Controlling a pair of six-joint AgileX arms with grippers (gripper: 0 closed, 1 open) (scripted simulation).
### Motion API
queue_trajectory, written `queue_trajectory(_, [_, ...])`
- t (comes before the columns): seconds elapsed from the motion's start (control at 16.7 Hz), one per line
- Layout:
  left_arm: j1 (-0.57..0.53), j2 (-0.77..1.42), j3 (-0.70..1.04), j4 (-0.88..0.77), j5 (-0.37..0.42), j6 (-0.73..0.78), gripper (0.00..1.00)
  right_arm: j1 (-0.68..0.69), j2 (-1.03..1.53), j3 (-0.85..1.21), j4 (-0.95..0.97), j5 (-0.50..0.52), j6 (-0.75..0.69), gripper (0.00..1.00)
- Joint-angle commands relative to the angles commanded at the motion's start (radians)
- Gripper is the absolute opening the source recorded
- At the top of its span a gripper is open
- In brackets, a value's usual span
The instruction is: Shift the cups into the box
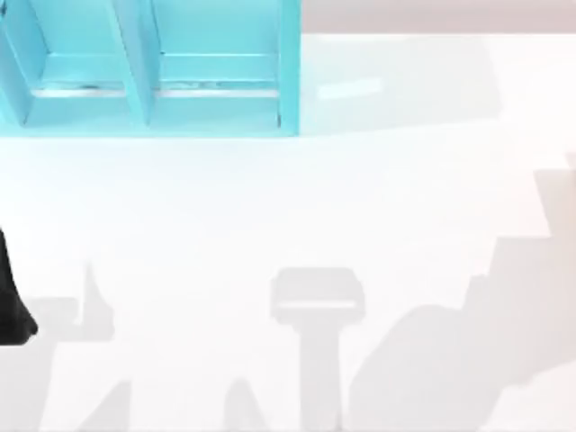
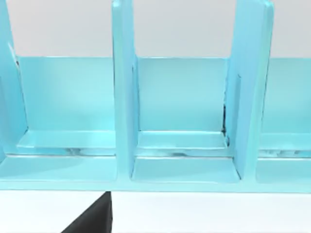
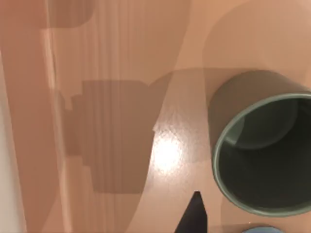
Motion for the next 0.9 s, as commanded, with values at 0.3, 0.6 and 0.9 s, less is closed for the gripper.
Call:
queue_trajectory(0.3, [0.0, 0.0, 0.0, 0.0, 0.0, 0.0, 1.0, 0.0, 0.0, 0.0, 0.0, 0.0, 0.0, 1.0])
queue_trajectory(0.6, [0.0, 0.0, 0.0, 0.0, 0.0, 0.0, 1.0, 0.0, 0.0, 0.0, 0.0, 0.0, 0.0, 1.0])
queue_trajectory(0.9, [0.0, 0.0, 0.0, 0.0, 0.0, 0.0, 1.0, 0.002, 0.006, 0.04, -0.04, 0.001, -0.003, 1.0])
